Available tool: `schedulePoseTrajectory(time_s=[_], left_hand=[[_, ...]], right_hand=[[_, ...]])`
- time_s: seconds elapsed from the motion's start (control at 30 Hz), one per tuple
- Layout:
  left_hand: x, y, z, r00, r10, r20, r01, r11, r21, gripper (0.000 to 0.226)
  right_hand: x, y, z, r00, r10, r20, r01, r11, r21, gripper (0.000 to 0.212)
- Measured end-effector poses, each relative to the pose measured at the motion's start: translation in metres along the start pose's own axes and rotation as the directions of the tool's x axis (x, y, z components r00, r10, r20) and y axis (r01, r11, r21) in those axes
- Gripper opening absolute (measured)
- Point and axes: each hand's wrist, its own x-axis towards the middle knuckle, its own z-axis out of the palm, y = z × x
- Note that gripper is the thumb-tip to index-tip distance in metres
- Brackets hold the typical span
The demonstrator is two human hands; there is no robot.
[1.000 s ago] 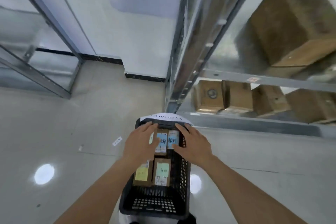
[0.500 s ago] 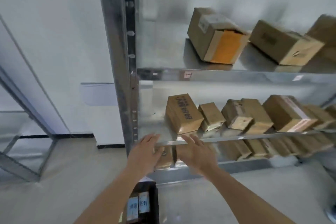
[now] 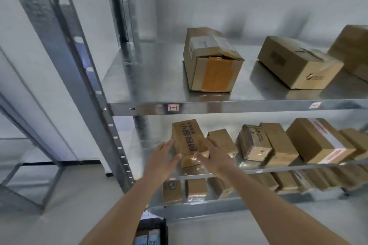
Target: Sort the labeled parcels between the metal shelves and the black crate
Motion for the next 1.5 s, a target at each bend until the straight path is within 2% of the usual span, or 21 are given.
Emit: schedulePoseTrajectory(time_s=[0.17,0.27,0.37,0.43,0.53,0.73,0.83,0.97,1.1,1.17,1.27,1.4,1.5], left_hand=[[0.038,0.0,0.034,1.0,-0.013,-0.008,0.013,0.998,-0.055,0.061],[0.062,-0.003,0.056,0.999,-0.035,0.02,0.037,0.993,-0.109,0.064],[0.076,-0.004,0.071,0.999,-0.039,0.036,0.042,0.995,-0.092,0.065],[0.083,-0.009,0.079,0.998,-0.04,0.057,0.047,0.991,-0.126,0.066],[0.088,-0.017,0.087,0.993,-0.073,0.097,0.094,0.967,-0.235,0.068],[0.087,-0.02,0.093,0.983,-0.154,0.105,0.184,0.884,-0.429,0.071],[0.078,-0.023,0.092,0.976,-0.176,0.128,0.218,0.817,-0.534,0.082],[0.051,-0.016,0.074,0.982,-0.141,0.129,0.191,0.782,-0.593,0.094],[0.012,-0.011,0.046,0.981,-0.112,0.16,0.188,0.765,-0.616,0.117],[-0.011,-0.003,0.029,0.984,-0.102,0.149,0.171,0.789,-0.59,0.108],[-0.05,0.012,0.004,0.988,-0.095,0.124,0.15,0.803,-0.577,0.09],[-0.102,0.025,-0.029,0.991,-0.106,0.088,0.137,0.761,-0.634,0.071],[-0.138,0.033,-0.051,0.992,-0.113,0.054,0.119,0.73,-0.672,0.065]], right_hand=[[0.043,0.024,0.008,0.999,-0.035,0.039,0.031,0.995,0.094,0.063],[0.066,0.035,0.014,0.993,-0.08,0.084,0.07,0.991,0.114,0.066],[0.086,0.044,0.022,0.985,-0.107,0.133,0.086,0.985,0.152,0.071],[0.096,0.05,0.027,0.978,-0.098,0.184,0.053,0.97,0.236,0.077],[0.109,0.058,0.034,0.959,-0.05,0.277,-0.074,0.904,0.421,0.089],[0.11,0.057,0.041,0.97,-0.01,0.243,-0.114,0.865,0.489,0.102],[0.097,0.053,0.038,0.981,0.002,0.193,-0.097,0.871,0.481,0.107],[0.069,0.043,0.033,0.99,0.041,0.133,-0.105,0.848,0.519,0.096],[0.035,0.031,0.032,0.991,0.064,0.118,-0.115,0.857,0.503,0.113],[0.02,0.029,0.035,0.99,0.077,0.12,-0.128,0.853,0.506,0.117],[-0.022,0.009,0.025,0.992,0.065,0.108,-0.112,0.847,0.52,0.107],[-0.098,-0.042,-0.004,0.995,0.094,0.039,-0.098,0.796,0.598,0.086],[-0.145,-0.072,-0.02,0.993,0.117,0.0,-0.09,0.763,0.64,0.09]])
